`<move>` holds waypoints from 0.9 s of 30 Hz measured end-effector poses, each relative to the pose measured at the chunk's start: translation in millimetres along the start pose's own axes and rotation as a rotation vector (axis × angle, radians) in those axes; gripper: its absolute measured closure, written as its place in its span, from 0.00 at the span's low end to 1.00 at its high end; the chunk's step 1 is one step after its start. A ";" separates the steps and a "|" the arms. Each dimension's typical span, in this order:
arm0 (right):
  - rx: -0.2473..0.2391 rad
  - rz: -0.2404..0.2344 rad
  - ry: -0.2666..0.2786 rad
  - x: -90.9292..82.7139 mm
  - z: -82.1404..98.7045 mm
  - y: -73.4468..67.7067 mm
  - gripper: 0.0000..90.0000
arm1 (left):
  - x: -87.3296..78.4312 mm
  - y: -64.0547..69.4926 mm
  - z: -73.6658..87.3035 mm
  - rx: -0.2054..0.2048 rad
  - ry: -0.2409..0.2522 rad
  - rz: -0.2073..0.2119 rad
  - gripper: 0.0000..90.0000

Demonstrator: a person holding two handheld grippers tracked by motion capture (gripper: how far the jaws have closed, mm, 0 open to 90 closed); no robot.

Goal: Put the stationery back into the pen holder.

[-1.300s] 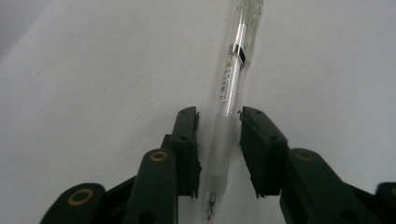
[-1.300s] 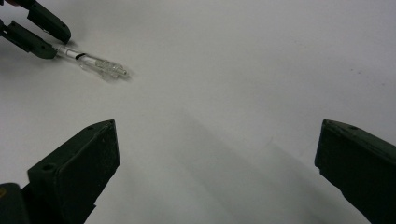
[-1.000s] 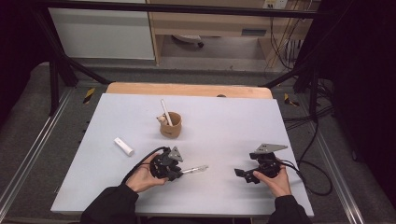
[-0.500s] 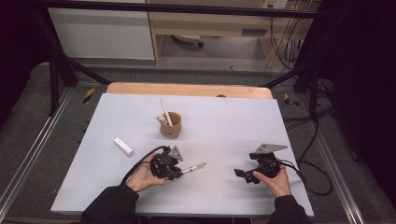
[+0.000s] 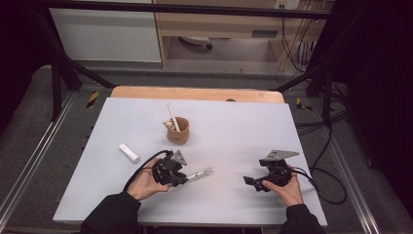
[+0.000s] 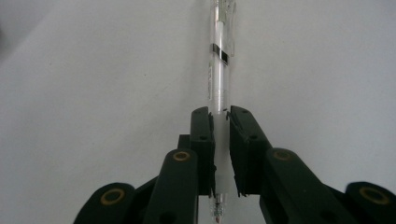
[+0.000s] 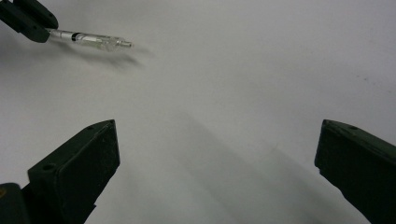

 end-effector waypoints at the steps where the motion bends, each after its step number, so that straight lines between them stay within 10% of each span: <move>1: -0.001 -0.001 -0.005 0.3 -0.2 -0.9 0.01 | -0.7 -0.3 0.2 -0.001 -0.001 0.002 0.88; 27: -0.266 0.022 -0.070 28.4 -21.3 -60.4 0.01 | -36.7 -13.1 3.5 -0.032 -0.011 -0.015 0.88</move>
Point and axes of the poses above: each handheld gripper's, and its own axes: x roughly forward along the jaws, z roughly out of its underside, y roughly to its right, the point moved 6 cm from there along x, roughly forward along the jaws, and after that the axes turned 11 degrees about x, right-handed, at the moved point
